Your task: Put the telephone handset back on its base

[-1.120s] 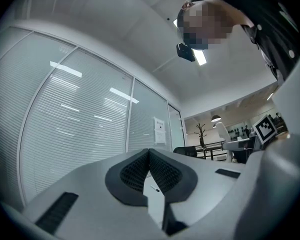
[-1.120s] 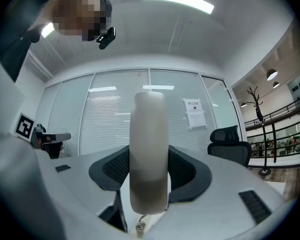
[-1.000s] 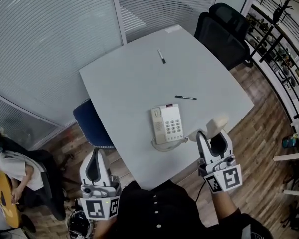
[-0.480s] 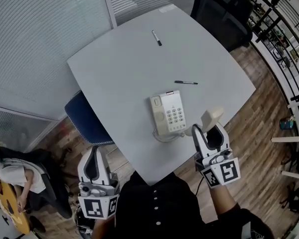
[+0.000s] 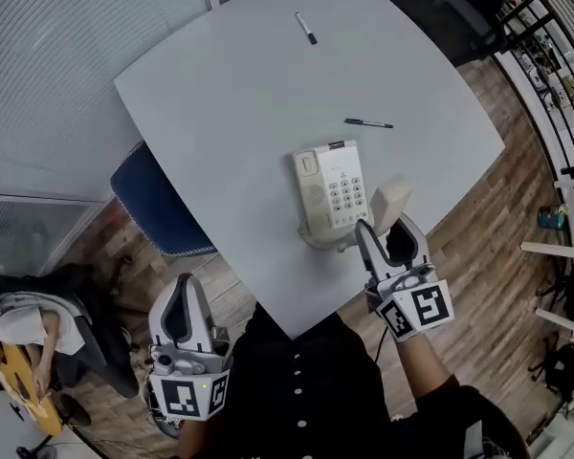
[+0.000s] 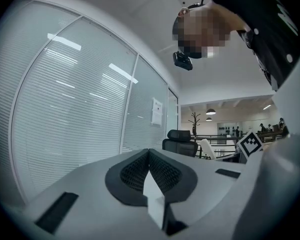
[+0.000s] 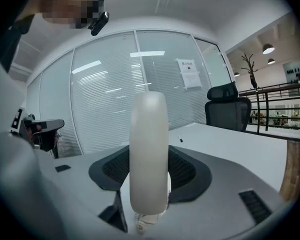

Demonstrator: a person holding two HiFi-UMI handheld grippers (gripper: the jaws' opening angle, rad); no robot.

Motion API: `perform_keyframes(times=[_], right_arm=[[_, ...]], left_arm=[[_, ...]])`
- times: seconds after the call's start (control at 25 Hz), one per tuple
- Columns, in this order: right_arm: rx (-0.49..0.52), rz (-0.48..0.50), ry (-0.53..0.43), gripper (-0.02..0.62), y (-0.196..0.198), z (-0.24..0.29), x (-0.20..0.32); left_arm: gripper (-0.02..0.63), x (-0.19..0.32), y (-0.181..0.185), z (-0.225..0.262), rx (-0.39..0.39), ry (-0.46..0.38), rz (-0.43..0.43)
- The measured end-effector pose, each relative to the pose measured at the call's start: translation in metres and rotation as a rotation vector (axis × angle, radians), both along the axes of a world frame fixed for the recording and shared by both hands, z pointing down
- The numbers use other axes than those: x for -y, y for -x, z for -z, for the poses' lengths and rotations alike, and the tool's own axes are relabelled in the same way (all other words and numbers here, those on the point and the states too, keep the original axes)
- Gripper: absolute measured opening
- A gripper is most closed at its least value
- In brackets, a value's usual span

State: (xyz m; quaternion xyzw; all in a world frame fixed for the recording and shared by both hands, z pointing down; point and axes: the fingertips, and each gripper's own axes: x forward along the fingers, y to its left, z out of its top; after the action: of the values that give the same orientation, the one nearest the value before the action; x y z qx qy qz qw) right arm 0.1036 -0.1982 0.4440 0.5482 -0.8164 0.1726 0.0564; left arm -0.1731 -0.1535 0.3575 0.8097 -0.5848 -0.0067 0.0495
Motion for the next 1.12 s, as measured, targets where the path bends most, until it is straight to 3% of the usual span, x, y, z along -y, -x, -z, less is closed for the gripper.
perform_keyframes(times=[0.72,1.12], right_arm=[[-0.009,0.017,0.215,0.233,0.031,-0.113,0.028],[-0.022,0.004,0.254,0.233,0.040,-0.150,0.040]], left_arm=[[0.014,-0.023,0.008,-0.058,-0.021,0.153,0.015],[0.014,-0.029,0.011,-0.088,-0.041,0.233,0.017]])
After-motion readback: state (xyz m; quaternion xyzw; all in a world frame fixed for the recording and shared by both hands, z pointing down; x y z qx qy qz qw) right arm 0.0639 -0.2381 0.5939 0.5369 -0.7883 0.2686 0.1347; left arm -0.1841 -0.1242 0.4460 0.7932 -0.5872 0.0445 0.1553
